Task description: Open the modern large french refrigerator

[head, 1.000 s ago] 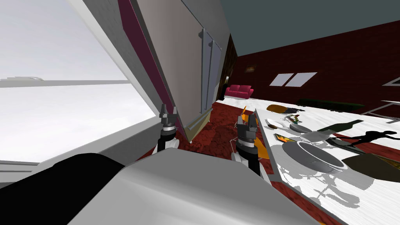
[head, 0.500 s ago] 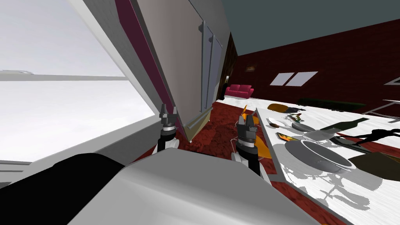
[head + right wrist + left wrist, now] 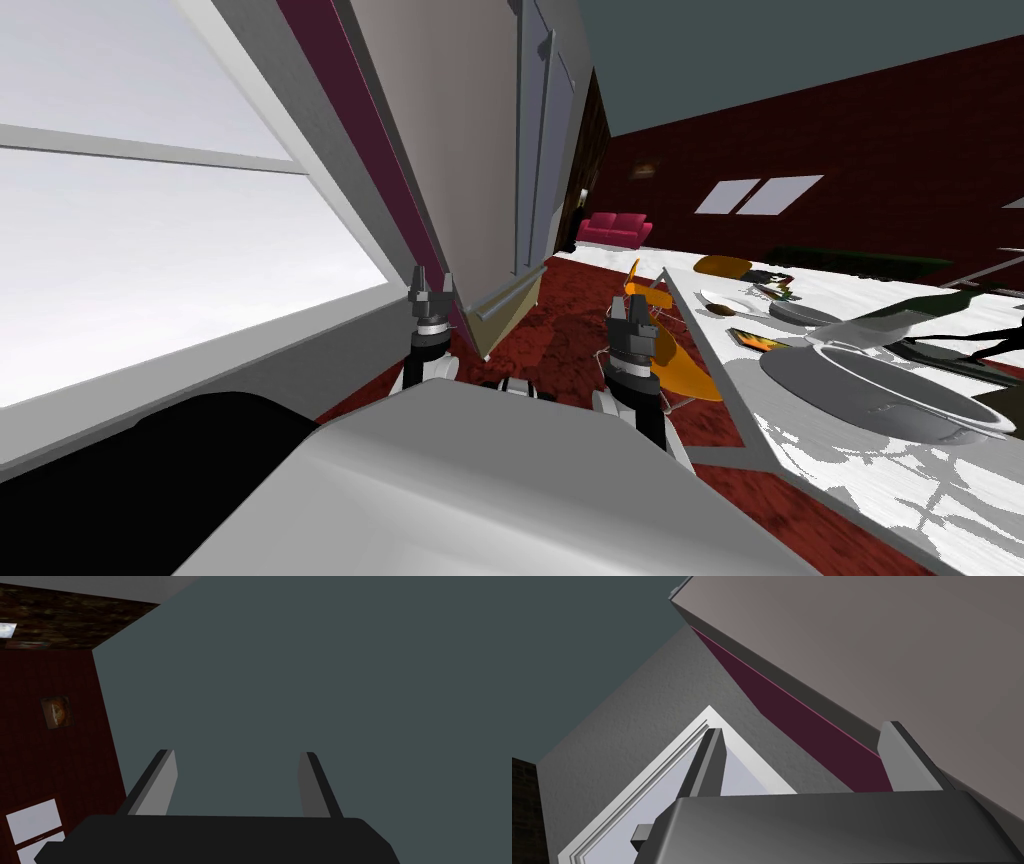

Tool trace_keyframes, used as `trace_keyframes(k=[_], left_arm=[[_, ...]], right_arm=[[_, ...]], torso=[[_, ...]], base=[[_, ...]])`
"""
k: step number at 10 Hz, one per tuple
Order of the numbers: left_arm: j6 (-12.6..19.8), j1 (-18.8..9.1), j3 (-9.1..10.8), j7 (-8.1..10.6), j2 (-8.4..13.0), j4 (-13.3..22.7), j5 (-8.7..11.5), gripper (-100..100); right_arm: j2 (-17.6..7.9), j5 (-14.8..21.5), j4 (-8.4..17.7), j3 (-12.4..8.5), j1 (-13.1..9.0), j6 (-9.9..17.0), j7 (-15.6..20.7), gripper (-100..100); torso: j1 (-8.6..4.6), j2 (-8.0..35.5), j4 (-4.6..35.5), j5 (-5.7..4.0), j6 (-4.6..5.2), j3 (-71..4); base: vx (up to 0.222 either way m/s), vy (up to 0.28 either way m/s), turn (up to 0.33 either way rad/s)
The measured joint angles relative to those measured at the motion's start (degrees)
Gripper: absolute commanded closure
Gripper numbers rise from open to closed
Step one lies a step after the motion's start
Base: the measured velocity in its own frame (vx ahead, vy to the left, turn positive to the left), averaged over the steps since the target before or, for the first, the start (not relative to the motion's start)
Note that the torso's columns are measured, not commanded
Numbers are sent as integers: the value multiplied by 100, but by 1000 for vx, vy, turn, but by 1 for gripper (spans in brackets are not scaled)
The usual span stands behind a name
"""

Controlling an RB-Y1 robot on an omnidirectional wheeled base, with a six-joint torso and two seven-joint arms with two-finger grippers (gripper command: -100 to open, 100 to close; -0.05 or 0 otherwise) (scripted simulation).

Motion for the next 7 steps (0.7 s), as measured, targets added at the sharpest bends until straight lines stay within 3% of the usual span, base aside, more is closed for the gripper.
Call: trace_keyframes(k=[1, 4, 7], left_arm=[[-10, 3, -6, -1, 85, 29, 7, -100], [-44, -40, 50, 38, 425, 209, 92, -100], [-131, -173, 146, 105, 704, 678, 280, -100]], right_arm=[[0, 0, 2, 0, 1, 0, 0, 0], [1, 0, 3, 1, 2, 0, 0, 0], [1, 0, 3, 1, 3, 0, 0, 0]], torso=[[-2, 188, 188, 0, 0, -398], [-4, 252, 263, -1, 0, -545], [-9, 243, 262, -2, 0, -552]], base=[[39, -26, 0], [82, -45, 1], [181, -84, 2]])
